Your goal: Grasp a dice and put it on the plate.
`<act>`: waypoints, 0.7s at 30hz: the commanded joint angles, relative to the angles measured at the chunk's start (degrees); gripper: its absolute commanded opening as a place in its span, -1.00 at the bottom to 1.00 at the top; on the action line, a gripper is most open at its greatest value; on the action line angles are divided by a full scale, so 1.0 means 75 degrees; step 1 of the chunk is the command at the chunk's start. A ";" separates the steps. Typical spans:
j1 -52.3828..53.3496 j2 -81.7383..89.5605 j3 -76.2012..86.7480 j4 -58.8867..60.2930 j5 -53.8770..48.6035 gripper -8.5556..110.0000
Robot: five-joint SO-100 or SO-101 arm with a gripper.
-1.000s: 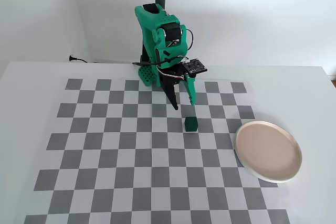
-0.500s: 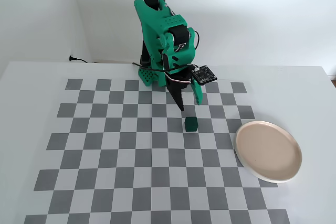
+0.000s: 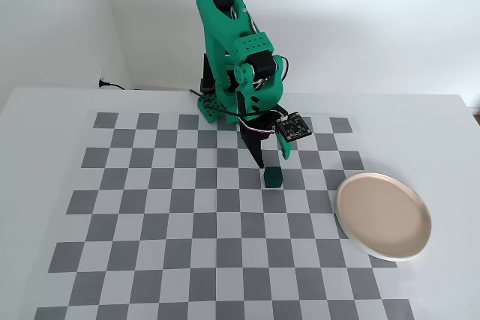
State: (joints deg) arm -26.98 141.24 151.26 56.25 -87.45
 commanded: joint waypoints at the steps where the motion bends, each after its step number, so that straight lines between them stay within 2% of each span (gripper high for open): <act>1: -0.0105 -0.0199 -0.0785 -0.0281 0.0023 -0.53; 21: -0.0223 -0.2004 -0.0785 -0.1582 0.0305 -0.54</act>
State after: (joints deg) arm -28.30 126.30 151.26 45.62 -85.52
